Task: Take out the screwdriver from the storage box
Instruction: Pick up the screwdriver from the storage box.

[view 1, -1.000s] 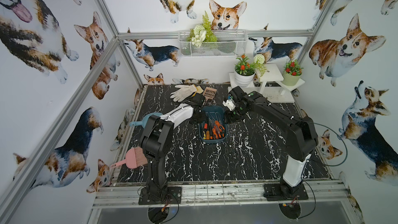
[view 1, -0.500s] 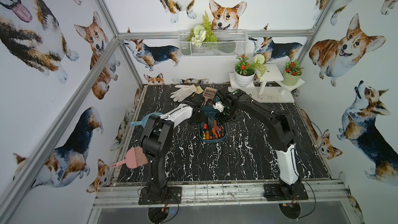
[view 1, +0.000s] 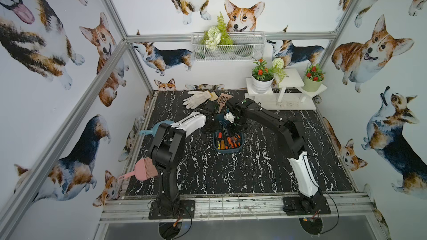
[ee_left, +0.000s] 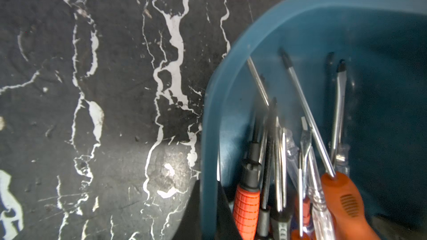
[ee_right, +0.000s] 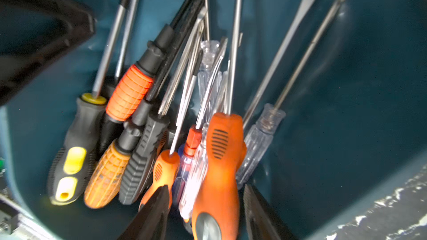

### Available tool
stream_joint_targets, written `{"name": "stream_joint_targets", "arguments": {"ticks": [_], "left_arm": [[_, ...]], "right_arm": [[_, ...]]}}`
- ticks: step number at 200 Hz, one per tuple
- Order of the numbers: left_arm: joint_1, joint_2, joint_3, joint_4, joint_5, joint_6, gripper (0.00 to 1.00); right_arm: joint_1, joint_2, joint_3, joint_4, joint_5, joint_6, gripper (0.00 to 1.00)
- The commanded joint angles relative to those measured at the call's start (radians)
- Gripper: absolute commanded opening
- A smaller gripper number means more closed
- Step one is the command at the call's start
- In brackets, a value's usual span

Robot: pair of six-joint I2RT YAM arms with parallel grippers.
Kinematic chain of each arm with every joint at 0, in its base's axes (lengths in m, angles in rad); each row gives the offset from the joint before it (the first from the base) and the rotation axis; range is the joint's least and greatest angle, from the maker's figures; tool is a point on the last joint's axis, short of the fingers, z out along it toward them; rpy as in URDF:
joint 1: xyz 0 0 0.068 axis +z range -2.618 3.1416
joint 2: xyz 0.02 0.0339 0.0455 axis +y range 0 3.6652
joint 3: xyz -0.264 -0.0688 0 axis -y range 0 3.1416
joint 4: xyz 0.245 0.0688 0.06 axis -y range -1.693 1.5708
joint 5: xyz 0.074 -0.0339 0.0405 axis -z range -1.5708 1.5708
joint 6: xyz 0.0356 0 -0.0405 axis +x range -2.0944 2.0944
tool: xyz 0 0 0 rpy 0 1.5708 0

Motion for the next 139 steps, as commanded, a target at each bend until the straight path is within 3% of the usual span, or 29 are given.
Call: {"name": "stream_joint_targets", "arguments": {"ticks": [1,33,139], "left_arm": [[0.001,-0.008,-0.001,0.005,0.006,-0.01,0.0],[0.0,-0.011,-0.004,0.005,0.001,-0.01,0.0],[0.002,-0.007,-0.004,0.002,-0.003,-0.011,0.0]], "right_arm": [[0.001,0.019,-0.005,-0.05,0.053,0.008,0.58],[0.003,0.024,-0.019,-0.049,0.05,0.025,0.52],[0.002,-0.078,-0.07,0.018,0.059,0.088,0.07]]}}
